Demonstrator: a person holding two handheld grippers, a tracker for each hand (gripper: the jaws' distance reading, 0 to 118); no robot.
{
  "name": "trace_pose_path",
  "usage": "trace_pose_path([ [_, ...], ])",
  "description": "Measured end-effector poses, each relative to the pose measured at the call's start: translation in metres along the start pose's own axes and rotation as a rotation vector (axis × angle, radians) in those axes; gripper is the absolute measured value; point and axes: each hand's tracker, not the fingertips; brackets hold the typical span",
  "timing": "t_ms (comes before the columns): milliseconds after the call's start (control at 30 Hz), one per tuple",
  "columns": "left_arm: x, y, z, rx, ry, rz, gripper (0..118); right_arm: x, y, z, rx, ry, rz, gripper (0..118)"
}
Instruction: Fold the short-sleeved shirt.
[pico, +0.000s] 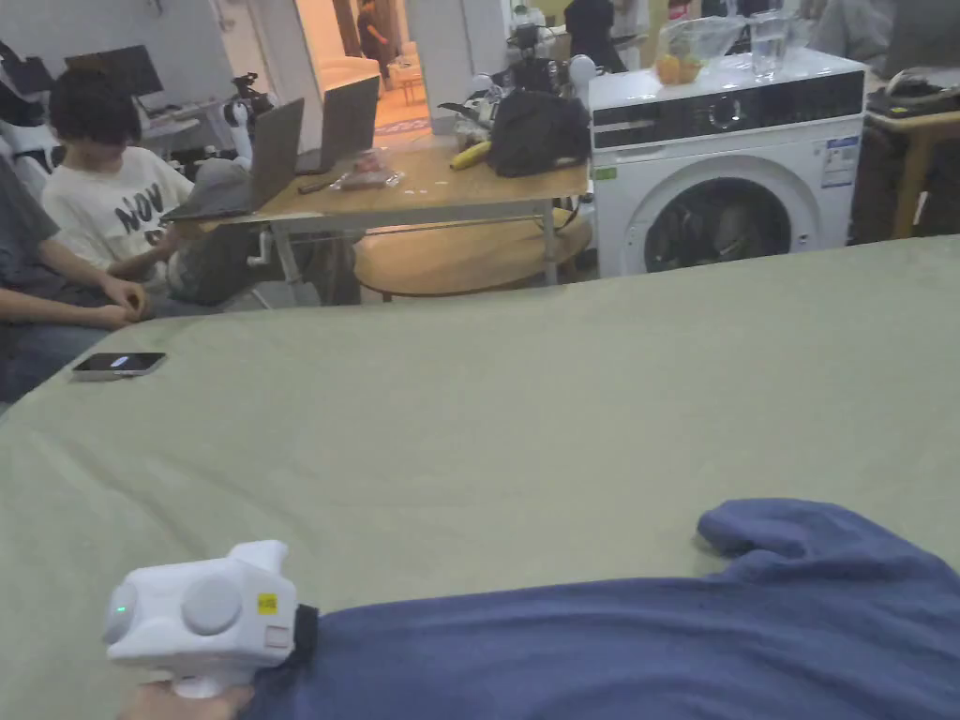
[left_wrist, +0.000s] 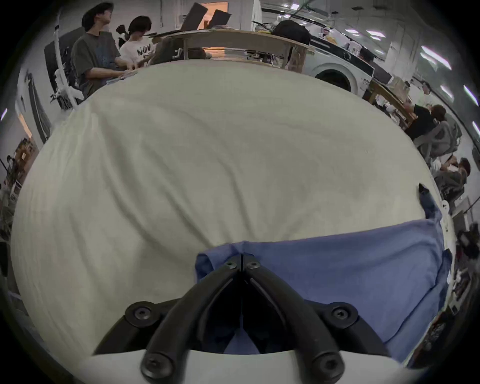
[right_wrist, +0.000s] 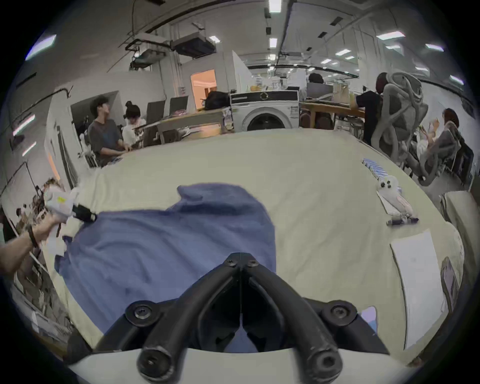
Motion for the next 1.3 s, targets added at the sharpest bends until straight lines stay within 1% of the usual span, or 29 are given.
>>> trace_pose_path([
  [67, -0.006, -0.003, -0.001, -0.005, -0.022, 0.041, 0, 0.006, 0.024, -0.025, -0.021, -0.003, 0.003, 57],
  [100, -0.021, -0.005, 0.011, -0.186, 0.332, -0.131, 0, 0.010, 0.036, -0.044, -0.093, -0.013, 0.021, 57],
  [133, -0.021, -0.006, 0.010, -0.171, 0.304, -0.112, 0, 0.013, 0.045, -0.065, -0.136, -0.022, 0.027, 54],
  [167, -0.020, -0.006, 0.010, -0.171, 0.304, -0.112, 0, 0.021, 0.049, -0.087, -0.180, -0.031, 0.031, 40],
  [200, -0.019, -0.006, 0.010, -0.172, 0.303, -0.116, 0, 0.024, 0.055, -0.110, -0.244, -0.058, 0.033, 34],
  [267, -0.017, -0.005, 0.010, -0.176, 0.307, -0.127, 0, 0.030, 0.058, -0.149, -0.343, -0.098, 0.013, 34],
  [300, -0.016, -0.004, 0.010, -0.177, 0.310, -0.131, 0, 0.032, 0.054, -0.167, -0.404, -0.108, 0.002, 32],
  [333, -0.008, -0.005, 0.013, -0.176, 0.313, -0.133, 0, 0.032, 0.048, -0.180, -0.460, -0.095, 0.002, 16],
  [367, -0.007, -0.006, 0.014, -0.174, 0.315, -0.135, 0, 0.027, 0.044, -0.181, -0.458, -0.154, 0.057, 0],
  [400, -0.005, -0.007, 0.014, -0.170, 0.317, -0.135, 0, 0.020, 0.048, -0.172, -0.399, -0.142, 0.100, 0],
  [433, -0.003, -0.007, 0.013, -0.163, 0.320, -0.139, 0, 0.013, 0.047, -0.163, -0.387, -0.150, 0.091, 0],
  [500, 0.004, -0.009, 0.015, -0.149, 0.331, -0.155, 0, 0.011, 0.046, -0.160, -0.392, -0.113, 0.072, 0],
  [533, 0.010, -0.009, 0.018, -0.134, 0.348, -0.165, 0, 0.009, 0.045, -0.159, -0.383, -0.135, 0.074, 0],
  [567, 0.018, -0.009, 0.023, -0.122, 0.366, -0.192, 0, 0.006, 0.043, -0.151, -0.350, -0.136, 0.079, 0],
  [600, 0.019, -0.008, 0.031, -0.092, 0.378, -0.238, 0, 0.003, 0.043, -0.137, -0.268, -0.135, 0.080, 0],
  [633, 0.028, -0.014, 0.047, -0.023, 0.359, -0.267, 0, 0.002, 0.044, -0.118, -0.212, -0.126, 0.089, 0],
  [667, 0.037, -0.022, 0.065, 0.047, 0.310, -0.284, 0, 0.002, 0.045, -0.100, -0.183, -0.092, 0.100, 0],
  [733, 0.041, -0.045, 0.101, 0.120, 0.222, -0.250, 0, 0.001, 0.041, -0.056, -0.134, -0.070, 0.117, 0],
  [767, 0.057, -0.054, 0.110, 0.351, -0.132, -0.005, 0, 0.003, 0.038, -0.038, -0.114, -0.065, 0.117, 0],
  [800, 0.063, -0.071, 0.129, 0.348, -0.097, -0.035, 0, 0.006, 0.030, -0.016, -0.089, -0.059, 0.098, 0],
  [900, 0.084, -0.119, 0.165, 0.355, -0.112, -0.032, 0, 0.010, 0.002, 0.037, -0.056, -0.040, 0.048, 0],
  [933, 0.090, -0.137, 0.173, 0.356, -0.119, -0.027, 0, 0.012, -0.011, 0.052, -0.064, -0.038, 0.051, 0],
  [1033, 0.099, -0.183, 0.182, 0.337, -0.139, -0.008, 0, 0.009, -0.050, 0.088, -0.077, -0.048, 0.054, 0],
  [1133, 0.103, -0.217, 0.177, 0.293, -0.149, 0.024, 0, 0.005, -0.085, 0.101, -0.108, -0.052, 0.031, 0],
  [1167, 0.104, -0.225, 0.173, 0.275, -0.142, 0.025, 1, 0.003, -0.094, 0.103, -0.111, -0.055, 0.029, 0],
  [1200, 0.105, -0.232, 0.167, 0.278, -0.127, 0.027, 19, 0.001, -0.102, 0.101, -0.122, -0.054, 0.034, 5],
  [1233, 0.104, -0.238, 0.161, 0.274, -0.134, 0.023, 19, -0.002, -0.108, 0.096, -0.134, -0.066, 0.042, 5],
  [1267, 0.096, -0.243, 0.151, 0.260, -0.142, 0.022, 25, -0.005, -0.114, 0.094, -0.136, -0.070, 0.058, 8],
  [1300, 0.093, -0.248, 0.146, 0.241, -0.162, 0.036, 39, -0.009, -0.120, 0.092, -0.140, -0.081, 0.081, 18],
])
